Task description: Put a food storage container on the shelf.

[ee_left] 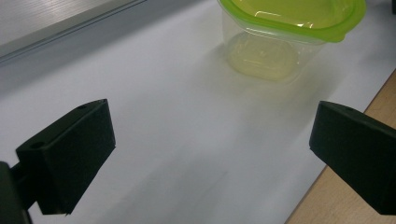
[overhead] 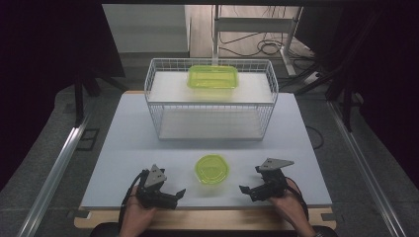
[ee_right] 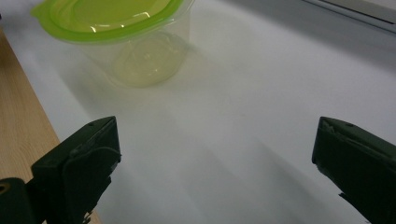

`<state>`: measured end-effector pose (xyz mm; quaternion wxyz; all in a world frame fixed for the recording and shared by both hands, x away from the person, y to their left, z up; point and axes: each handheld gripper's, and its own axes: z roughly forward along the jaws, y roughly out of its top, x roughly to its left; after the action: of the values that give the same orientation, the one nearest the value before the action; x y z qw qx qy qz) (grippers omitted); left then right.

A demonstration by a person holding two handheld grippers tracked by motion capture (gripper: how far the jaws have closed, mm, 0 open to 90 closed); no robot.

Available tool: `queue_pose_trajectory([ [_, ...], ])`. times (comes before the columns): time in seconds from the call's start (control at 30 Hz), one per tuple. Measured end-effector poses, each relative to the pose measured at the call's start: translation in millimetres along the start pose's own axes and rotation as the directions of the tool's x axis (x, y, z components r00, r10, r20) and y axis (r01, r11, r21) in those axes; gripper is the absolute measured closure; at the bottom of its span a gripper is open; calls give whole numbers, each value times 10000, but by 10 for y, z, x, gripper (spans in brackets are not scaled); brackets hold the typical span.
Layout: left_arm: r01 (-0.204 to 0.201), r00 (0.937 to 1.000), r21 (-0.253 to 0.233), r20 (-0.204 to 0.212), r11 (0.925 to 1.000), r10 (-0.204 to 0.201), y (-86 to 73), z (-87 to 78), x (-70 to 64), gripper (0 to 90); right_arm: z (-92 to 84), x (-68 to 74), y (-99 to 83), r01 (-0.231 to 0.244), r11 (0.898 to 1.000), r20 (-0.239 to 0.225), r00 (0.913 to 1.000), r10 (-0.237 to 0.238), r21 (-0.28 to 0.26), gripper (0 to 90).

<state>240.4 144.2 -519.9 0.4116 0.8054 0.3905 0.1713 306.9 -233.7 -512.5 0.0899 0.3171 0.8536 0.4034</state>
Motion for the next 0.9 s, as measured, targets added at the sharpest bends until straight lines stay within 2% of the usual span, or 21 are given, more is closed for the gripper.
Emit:
queue_pose_trajectory([
  [0.27, -182, 9998, 126, 23, 9998, 182, -8, 28, -3, 0, -12, -7, 20, -339, 9994, -10, 9994, 339, 2, 40],
  [0.5, -289, 9996, 292, -3, 9992, 289, -17, 52, 0, 0, -39, 4, 102, -687, 9976, -267, 9973, 684, -120, 32],
  [0.63, -297, 9996, 296, -6, 9991, 298, -17, 53, -8, 1, -80, -21, 195, -1166, 9929, -347, 9927, 1158, -227, 32],
  [0.73, -311, 9995, 318, -32, 9990, 312, -19, 56, -6, 3, -88, -38, 244, -1356, 9907, -450, 9898, 1350, -102, 55],
  [0.77, -317, 9995, 343, -46, 9989, 319, -20, 58, -3, 3, -95, -47, 269, -1477, 9890, -514, 9878, 1473, -43, 93],
  [0.8, -323, 9995, 383, -62, 9987, 326, -22, 66, 3, 4, -109, -73, 322, -1919, 9814, -968, 9767, 1914, 39, 175],
  [0.83, -326, 9994, 401, -68, 9987, 329, -24, 70, 5, 4, -113, -87, 347, -2095, 9778, -1178, 9710, 2079, -12, 204],
  [0.9, -370, 9993, 429, -77, 9984, 373, -25, 76, 6, 5, -98, -114, 399, -2179, 9760, -1367, 9667, 2164, 46, 256],
])
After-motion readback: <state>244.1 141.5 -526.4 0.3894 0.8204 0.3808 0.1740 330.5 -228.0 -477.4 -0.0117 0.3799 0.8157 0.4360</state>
